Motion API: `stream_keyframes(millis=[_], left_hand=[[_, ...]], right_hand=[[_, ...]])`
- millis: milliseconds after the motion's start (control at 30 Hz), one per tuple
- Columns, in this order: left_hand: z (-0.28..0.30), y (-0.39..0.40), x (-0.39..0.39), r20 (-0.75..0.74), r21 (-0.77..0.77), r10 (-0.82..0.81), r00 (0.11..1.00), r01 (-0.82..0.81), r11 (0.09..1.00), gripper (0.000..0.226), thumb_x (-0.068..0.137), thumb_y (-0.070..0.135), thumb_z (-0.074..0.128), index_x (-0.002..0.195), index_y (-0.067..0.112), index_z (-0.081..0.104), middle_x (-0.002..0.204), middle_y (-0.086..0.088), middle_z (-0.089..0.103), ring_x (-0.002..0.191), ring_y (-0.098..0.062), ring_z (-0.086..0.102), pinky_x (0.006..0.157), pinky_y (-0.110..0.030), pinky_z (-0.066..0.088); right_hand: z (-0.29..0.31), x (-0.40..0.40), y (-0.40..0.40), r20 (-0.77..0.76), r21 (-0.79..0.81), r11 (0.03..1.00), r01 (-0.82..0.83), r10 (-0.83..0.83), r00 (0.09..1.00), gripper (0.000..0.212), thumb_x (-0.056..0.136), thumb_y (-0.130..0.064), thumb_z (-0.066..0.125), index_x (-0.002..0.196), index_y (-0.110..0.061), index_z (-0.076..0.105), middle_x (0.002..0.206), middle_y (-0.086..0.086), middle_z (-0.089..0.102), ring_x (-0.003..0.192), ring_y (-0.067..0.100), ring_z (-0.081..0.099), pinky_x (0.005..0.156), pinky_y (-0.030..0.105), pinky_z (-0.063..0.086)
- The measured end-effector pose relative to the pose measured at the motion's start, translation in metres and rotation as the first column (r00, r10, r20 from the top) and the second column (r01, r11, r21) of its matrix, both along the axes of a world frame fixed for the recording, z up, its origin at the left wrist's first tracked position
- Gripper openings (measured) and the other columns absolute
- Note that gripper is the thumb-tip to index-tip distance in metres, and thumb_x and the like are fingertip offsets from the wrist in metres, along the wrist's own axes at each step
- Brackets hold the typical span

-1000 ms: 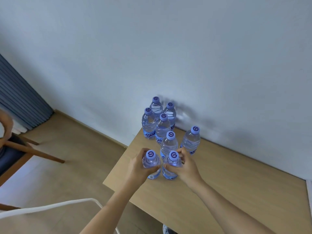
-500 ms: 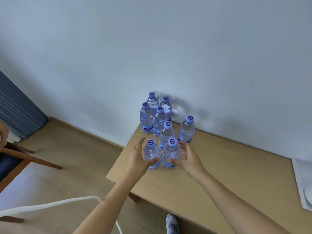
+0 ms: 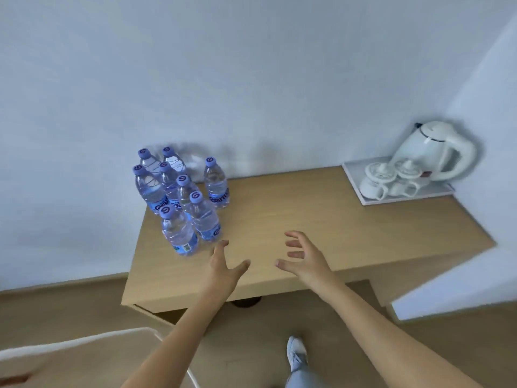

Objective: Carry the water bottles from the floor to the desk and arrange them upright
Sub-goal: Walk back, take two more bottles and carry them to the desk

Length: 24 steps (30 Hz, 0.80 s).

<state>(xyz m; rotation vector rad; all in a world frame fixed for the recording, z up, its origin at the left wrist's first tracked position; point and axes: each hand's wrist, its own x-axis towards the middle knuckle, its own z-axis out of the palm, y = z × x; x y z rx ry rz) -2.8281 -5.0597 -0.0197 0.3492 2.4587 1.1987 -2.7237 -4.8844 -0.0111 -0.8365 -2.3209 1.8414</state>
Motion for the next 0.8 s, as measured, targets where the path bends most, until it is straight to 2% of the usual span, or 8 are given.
stream_keyframes(millis=[100,200,400,500,667,800], left_hand=[[0.004,0.049,0.034,-0.019,-0.038,-0.167,0.986,0.167,0.985,0.062,0.085,0.033,0.07,0.137,0.017,0.04,0.143,-0.005,0.04,0.129,-0.022,0.042,0.102,-0.033,0.037],[0.005,0.103,0.075,-0.044,-0.034,-0.353,0.935,0.351,0.936,0.055,0.086,0.036,0.069,0.134,0.021,0.047,0.139,0.001,0.049,0.127,-0.018,0.047,0.099,-0.031,0.039],[0.004,0.232,0.174,-0.021,0.007,-0.644,0.765,0.644,0.765,0.052,0.083,0.033,0.072,0.13,0.019,0.052,0.132,0.004,0.056,0.118,-0.014,0.052,0.092,-0.024,0.039],[-0.003,0.305,0.236,0.0,0.02,-0.725,0.689,0.725,0.689,0.053,0.082,0.032,0.074,0.13,0.019,0.053,0.131,0.004,0.056,0.122,-0.014,0.051,0.093,-0.024,0.039],[-0.009,0.421,0.347,0.062,0.077,-0.827,0.559,0.824,0.562,0.051,0.084,0.035,0.071,0.131,0.026,0.052,0.133,0.008,0.053,0.122,-0.012,0.049,0.096,-0.029,0.043],[-0.007,0.5,0.43,0.088,0.079,-0.858,0.507,0.855,0.513,0.045,0.084,0.033,0.071,0.125,0.028,0.053,0.132,0.01,0.053,0.119,-0.012,0.051,0.091,-0.026,0.042]], right_hand=[[0.0,0.06,0.03,0.004,-0.04,0.987,0.156,-0.156,0.988,0.067,0.078,-0.027,0.08,0.135,-0.033,0.045,0.129,-0.005,0.052,0.112,0.01,0.056,0.082,0.024,0.047],[-0.001,0.123,0.064,0.01,-0.068,0.948,0.312,-0.312,0.95,0.066,0.078,-0.028,0.08,0.134,-0.035,0.045,0.127,-0.007,0.053,0.112,0.009,0.057,0.078,0.021,0.047],[-0.013,0.255,0.142,0.013,-0.059,0.806,0.588,-0.589,0.808,0.064,0.076,-0.031,0.081,0.131,-0.034,0.048,0.118,-0.011,0.055,0.104,0.005,0.06,0.081,0.02,0.048],[-0.017,0.326,0.191,0.015,-0.08,0.724,0.685,-0.686,0.727,0.058,0.076,-0.025,0.082,0.123,-0.035,0.05,0.118,-0.004,0.055,0.102,0.011,0.061,0.077,0.021,0.051],[-0.014,0.446,0.277,0.031,-0.04,0.599,0.8,-0.799,0.6,0.058,0.078,-0.019,0.08,0.129,-0.026,0.051,0.12,0.001,0.055,0.098,0.009,0.059,0.064,0.006,0.047],[-0.007,0.532,0.335,0.069,0.003,0.499,0.867,-0.865,0.497,0.057,0.08,-0.023,0.079,0.13,-0.027,0.052,0.12,-0.003,0.058,0.105,0.014,0.061,0.082,0.023,0.051]])
